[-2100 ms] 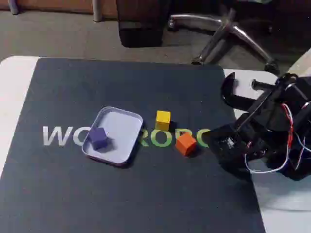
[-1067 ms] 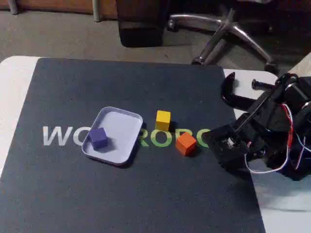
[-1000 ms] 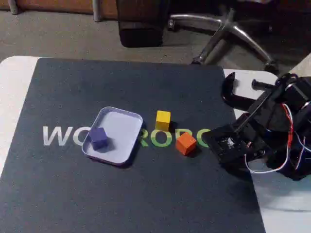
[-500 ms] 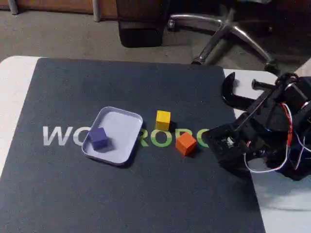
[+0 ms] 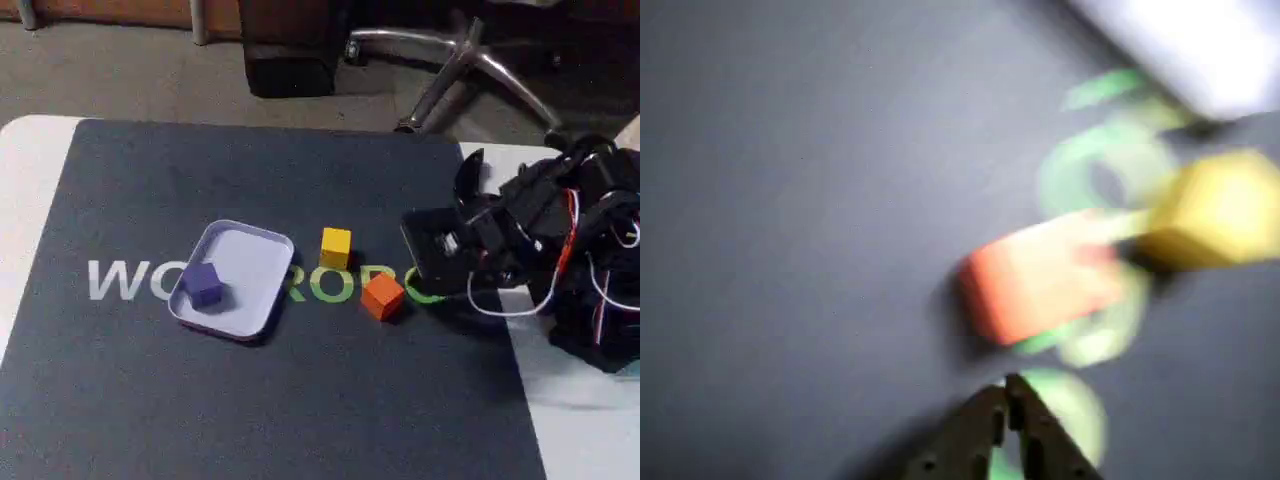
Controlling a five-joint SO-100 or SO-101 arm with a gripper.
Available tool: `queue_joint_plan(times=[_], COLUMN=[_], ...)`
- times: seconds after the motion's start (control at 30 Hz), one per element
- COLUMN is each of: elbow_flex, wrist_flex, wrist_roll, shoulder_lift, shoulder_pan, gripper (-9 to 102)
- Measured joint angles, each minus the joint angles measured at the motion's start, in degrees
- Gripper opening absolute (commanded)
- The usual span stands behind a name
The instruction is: Move blocks one by one until all three blocks are in the tray.
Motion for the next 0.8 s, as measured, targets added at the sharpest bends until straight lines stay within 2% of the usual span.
queue_joint_plan(times=[0.17,0.3,0.57,0.8], elbow_flex=[0.00,-2.20,-13.97,-25.31], wrist_flex=[-4.83,-4.48,8.96,17.40], wrist_roll=[4.22,5.71,2.99,4.04], shoulder_lift=[-0.18,-0.18,0.00,-8.44], shoulder_pan=[-0.70,-0.62,-2.02,-4.57], gripper=[-8,-8,-8,-8])
